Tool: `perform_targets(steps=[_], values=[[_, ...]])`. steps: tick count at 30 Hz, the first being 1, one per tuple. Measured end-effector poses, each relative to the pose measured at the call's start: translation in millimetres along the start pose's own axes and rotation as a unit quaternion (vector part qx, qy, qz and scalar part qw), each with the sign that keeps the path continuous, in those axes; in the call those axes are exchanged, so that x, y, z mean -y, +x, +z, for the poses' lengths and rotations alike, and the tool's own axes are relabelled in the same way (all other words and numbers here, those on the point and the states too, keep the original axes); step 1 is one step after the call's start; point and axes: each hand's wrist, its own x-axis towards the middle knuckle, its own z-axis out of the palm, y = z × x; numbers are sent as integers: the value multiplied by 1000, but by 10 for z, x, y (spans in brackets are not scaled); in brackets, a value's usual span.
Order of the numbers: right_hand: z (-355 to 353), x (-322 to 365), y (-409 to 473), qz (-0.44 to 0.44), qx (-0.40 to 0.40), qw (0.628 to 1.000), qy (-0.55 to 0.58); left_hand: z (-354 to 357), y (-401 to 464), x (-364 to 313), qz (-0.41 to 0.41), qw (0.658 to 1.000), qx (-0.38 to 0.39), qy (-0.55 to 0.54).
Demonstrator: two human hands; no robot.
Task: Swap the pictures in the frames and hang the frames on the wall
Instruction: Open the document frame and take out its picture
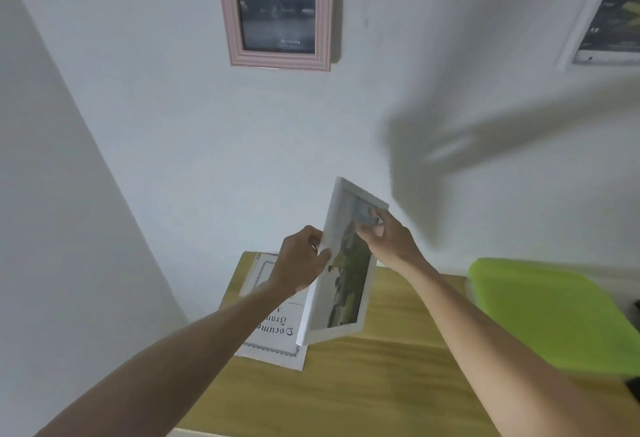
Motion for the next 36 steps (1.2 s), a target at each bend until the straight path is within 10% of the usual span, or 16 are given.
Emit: perform_targets(steps=[13,36], values=[[219,133,-63,70,-67,989,116,289,-297,128,98,992,34,73],[189,-1431,267,219,-29,943,249,609,335,1056,-340,919,36,-198]])
